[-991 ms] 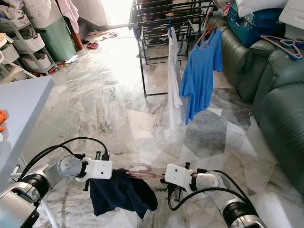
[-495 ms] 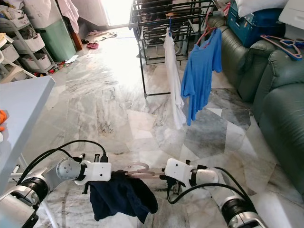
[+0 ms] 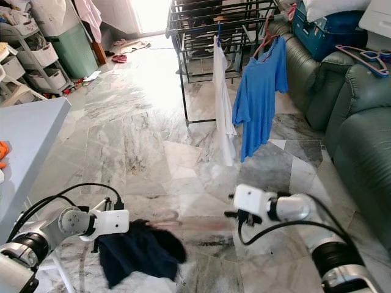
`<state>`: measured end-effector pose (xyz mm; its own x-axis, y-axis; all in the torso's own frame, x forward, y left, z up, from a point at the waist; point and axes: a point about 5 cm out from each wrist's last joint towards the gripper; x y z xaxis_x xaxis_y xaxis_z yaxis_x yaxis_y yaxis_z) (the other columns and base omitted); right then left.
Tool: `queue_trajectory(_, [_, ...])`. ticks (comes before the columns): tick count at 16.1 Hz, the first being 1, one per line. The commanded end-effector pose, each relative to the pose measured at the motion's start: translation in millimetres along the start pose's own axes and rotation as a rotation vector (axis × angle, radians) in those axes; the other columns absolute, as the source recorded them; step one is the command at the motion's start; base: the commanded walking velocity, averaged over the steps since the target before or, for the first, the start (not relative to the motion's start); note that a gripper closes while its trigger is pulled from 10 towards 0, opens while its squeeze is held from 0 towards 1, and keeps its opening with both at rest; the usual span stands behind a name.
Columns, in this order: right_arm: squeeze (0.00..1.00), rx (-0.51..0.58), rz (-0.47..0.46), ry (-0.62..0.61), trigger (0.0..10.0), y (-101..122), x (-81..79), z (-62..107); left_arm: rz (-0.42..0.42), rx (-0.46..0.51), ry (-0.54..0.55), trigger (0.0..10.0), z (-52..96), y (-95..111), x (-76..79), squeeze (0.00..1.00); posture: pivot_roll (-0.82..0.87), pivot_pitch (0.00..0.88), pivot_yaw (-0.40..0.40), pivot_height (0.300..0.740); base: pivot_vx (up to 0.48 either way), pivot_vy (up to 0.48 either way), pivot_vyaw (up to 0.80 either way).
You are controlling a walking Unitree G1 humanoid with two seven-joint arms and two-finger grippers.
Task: Hang hanger
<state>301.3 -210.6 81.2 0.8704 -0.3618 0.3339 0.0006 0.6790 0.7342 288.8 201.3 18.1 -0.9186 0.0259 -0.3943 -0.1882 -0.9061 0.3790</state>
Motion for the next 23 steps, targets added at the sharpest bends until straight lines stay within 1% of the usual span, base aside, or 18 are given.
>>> queue_trajectory(1, [1.0, 0.021, 0.009, -0.069, 10.0, 7.2, 14.6, 10.1, 0.051, -0.044, 0.058, 0.0, 10.2, -14.6, -2.8, 0.0, -0.21, 0.0, 0.143, 0.74, 0.0, 0.0, 0.0])
queue_trajectory(3, [1.0, 0.028, -0.051, -0.157, 10.0, 0.5, 21.3, 18.5, 0.162, -0.044, 0.134, 0.0, 13.5, -19.2, -7.9, 0.0, -0.21, 0.0, 0.144, 0.74, 0.0, 0.0, 0.0])
queue_trajectory(4, [1.0, 0.025, -0.091, -0.182, 10.0, -6.5, 19.3, 20.9, 0.231, -0.038, 0.178, 0.0, 15.1, -21.4, -10.5, 0.0, -0.2, 0.0, 0.145, 0.74, 0.0, 0.0, 0.0])
queue_trajectory(5, [1.0, 0.076, -0.202, -0.205, 10.0, -12.1, 14.3, 21.5, 0.361, -0.003, 0.255, 0.0, 16.5, -22.8, -14.5, 0.0, -0.2, 0.0, 0.147, 0.74, 0.0, 0.0, 0.0])
queue_trajectory(6, [1.0, 0.097, -0.242, -0.214, 10.0, -13.4, 12.9, 21.5, 0.412, 0.01, 0.281, 0.0, 16.8, -23.3, -15.5, 0.0, -0.2, 0.0, 0.147, 0.74, 0.0, 0.0, 0.0])
queue_trajectory(7, [1.0, 0.126, -0.32, -0.184, 10.0, -17.4, 5.0, 20.0, 0.467, 0.036, 0.312, 0.0, 16.5, -22.9, -16.2, 0.0, -0.2, 0.0, 0.148, 0.74, 0.0, 0.0, 0.0])
queue_trajectory(8, [1.0, 0.169, -0.45, -0.14, 10.0, -24.1, -9.7, 13.5, 0.545, 0.09, 0.346, 0.0, 15.2, -20.3, -17.0, 0.0, -0.2, 0.0, 0.151, 0.74, 0.0, 0.0, 0.0])
queue_trajectory(9, [1.0, 0.174, -0.49, -0.125, 10.0, -27.7, -16.7, 9.5, 0.579, 0.119, 0.357, 0.0, 14.2, -18.4, -17.7, 0.0, -0.2, 0.0, 0.148, 0.74, 0.0, 0.0, 0.0])
queue_trajectory(10, [1.0, 0.148, -0.551, -0.126, 10.0, -37.5, -30.3, -0.5, 0.627, 0.184, 0.373, 0.0, 12.1, -12.3, -20.0, 0.0, -0.19, 0.0, 0.144, 0.74, 0.0, 0.0, 0.0])
queue_trajectory(11, [1.0, 0.106, -0.603, -0.145, 10.0, -46.5, -43.3, -11.4, 0.645, 0.254, 0.371, 0.0, 9.6, -4.0, -22.1, 0.0, -0.19, 0.0, 0.141, 0.74, 0.0, 0.0, 0.0])
queue_trajectory(12, [1.0, 0.088, -0.627, -0.166, 10.0, -49.5, -47.4, -15.9, 0.649, 0.285, 0.366, 0.0, 8.6, -0.1, -23.1, 0.0, -0.18, 0.0, 0.138, 0.74, 0.0, 0.0, 0.0])
queue_trajectory(14, [1.0, 0.11, -0.771, -0.312, 10.0, -48.6, -52.0, -34.7, 0.603, 0.486, 0.301, 0.0, 9.7, 23.4, -27.4, 0.0, -0.16, 0.0, 0.126, 0.74, 0.0, 0.0, 0.0])
queue_trajectory(17, [1.0, 0.203, -0.9, -0.368, 10.0, -39.6, -46.6, -44.1, 0.533, 0.559, 0.227, 0.0, 12.7, 32.9, -20.6, 0.0, -0.15, 0.0, 0.119, 0.74, 0.0, 0.0, 0.0])
queue_trajectory(19, [1.0, 0.215, -0.922, -0.384, 10.0, -38.7, -44.7, -45.5, 0.522, 0.568, 0.205, 0.0, 12.7, 33.6, -16.9, 0.0, -0.14, 0.0, 0.119, 0.74, 0.0, 0.0, 0.0])
queue_trajectory(20, [0.87, 0.205, -0.931, -0.395, 10.0, -40.0, -44.9, -46.2, 0.504, 0.581, 0.191, 0.0, 14.8, 35.6, -15.5, 0.0, -0.15, 0.0, 0.118, 0.74, 0.0, 0.0, 0.0])
queue_trajectory(21, [0.53, 0.191, -0.939, -0.403, 10.0, -42.5, -45.9, -45.8, 0.492, 0.605, 0.188, 0.0, 17.3, 39.1, -16.8, 0.0, -0.15, 0.0, 0.118, 0.74, 0.0, 0.0, 0.0])
queue_trajectory(22, [0.53, 0.183, -0.941, -0.407, 10.0, -43.6, -46.3, -45.6, 0.492, 0.616, 0.187, 0.0, 18.8, 40.7, -17.6, 0.0, -0.15, 0.0, 0.118, 0.74, 0.0, 0.0, 0.0])
queue_trajectory(23, [0.03, 0.161, -0.977, -0.4, 10.0, -47.7, -50.9, -46.6, 0.458, 0.671, 0.183, 0.0, 26.6, 53.2, -24.0, 0.0, -0.15, 0.0, 0.12, 0.74, 0.0, 0.0, 0.0])
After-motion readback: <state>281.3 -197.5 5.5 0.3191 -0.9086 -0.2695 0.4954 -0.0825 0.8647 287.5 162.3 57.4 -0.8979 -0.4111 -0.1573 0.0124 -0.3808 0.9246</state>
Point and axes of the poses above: a point about 5 cm out from each wrist's last joint towards the gripper, its own z axis pointing back from the gripper into the wrist, its own y axis along the axis of the wrist's last joint, x = y × z, and after that the axes turned 7 degrees about -z, right-handed
